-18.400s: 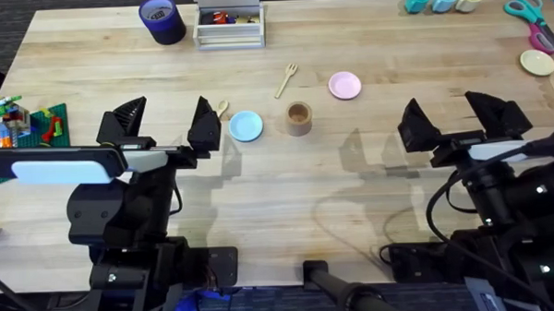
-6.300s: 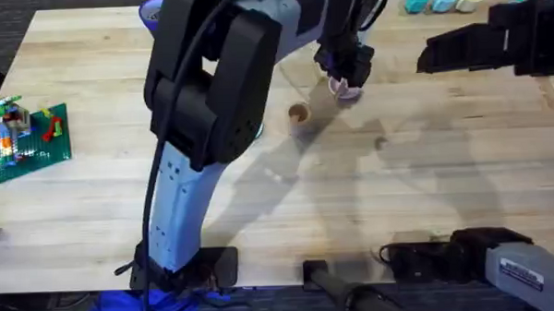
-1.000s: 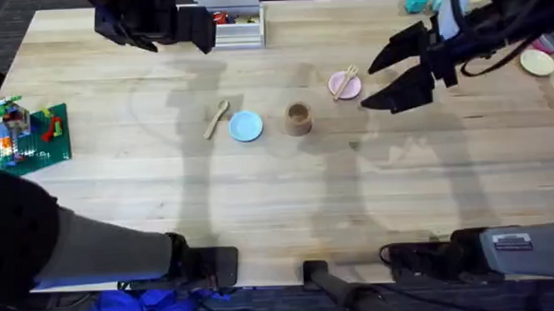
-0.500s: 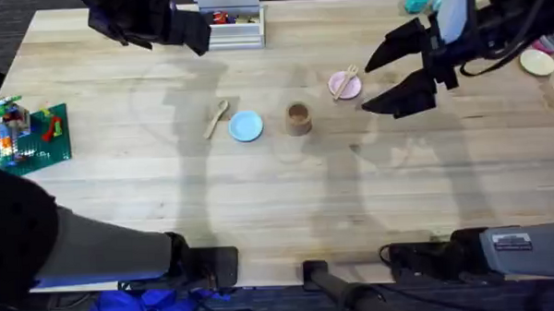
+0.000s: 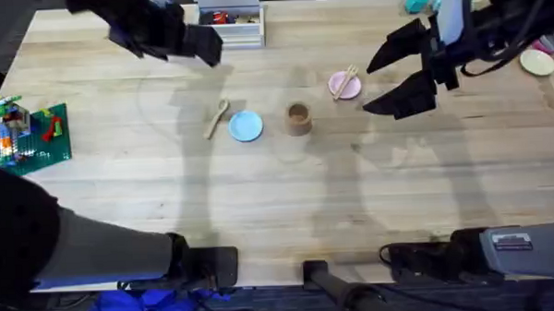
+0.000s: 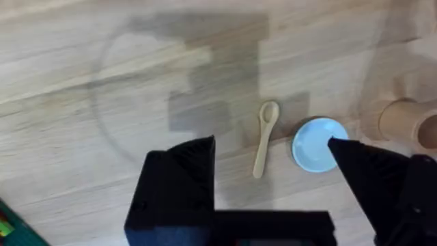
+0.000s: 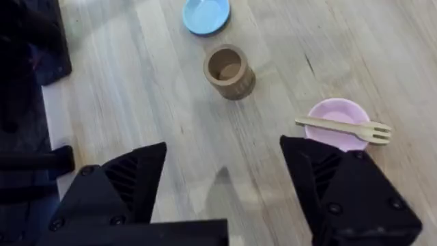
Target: Pick up a utensil and set it on the pink plate, then put the other utensil in the container.
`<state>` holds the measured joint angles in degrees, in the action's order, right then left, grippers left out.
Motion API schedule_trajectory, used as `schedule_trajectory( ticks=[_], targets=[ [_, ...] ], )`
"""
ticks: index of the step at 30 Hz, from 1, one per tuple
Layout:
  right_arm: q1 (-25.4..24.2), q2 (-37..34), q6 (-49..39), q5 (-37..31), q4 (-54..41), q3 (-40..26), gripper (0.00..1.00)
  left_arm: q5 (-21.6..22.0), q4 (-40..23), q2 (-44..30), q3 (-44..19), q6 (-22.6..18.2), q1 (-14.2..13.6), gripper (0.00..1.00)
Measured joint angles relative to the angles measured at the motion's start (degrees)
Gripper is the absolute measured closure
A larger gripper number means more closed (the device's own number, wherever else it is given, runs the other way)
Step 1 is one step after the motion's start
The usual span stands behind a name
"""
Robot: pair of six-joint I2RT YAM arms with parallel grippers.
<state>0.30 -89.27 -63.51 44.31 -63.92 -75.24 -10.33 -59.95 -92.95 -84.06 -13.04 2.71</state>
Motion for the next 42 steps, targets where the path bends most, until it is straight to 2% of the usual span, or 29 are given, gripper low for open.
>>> schedule_trajectory(
  ticks=[5, 16, 30, 42],
  targets=[
    [0.00, 0.00, 0.00, -0.02, 0.00, 0.00, 0.005, -0.01, 1.94, 0.00, 4.32, 0.20, -1.27, 0.008],
    [0.00, 0.00, -0.02, -1.25, 0.02, 0.00, 0.005, 0.02, 5.59, 0.00, 10.21, 0.23, -1.30, 0.008],
    [0.00, 0.00, -0.02, -1.46, 0.02, 0.00, 0.005, 1.38, 7.71, -0.22, 11.22, 0.23, -1.30, 0.008],
    [0.00, 0.00, -0.02, -1.46, 0.02, 0.00, 0.005, 1.57, 8.73, -6.58, 11.72, 0.23, -2.27, 0.008]
  ],
)
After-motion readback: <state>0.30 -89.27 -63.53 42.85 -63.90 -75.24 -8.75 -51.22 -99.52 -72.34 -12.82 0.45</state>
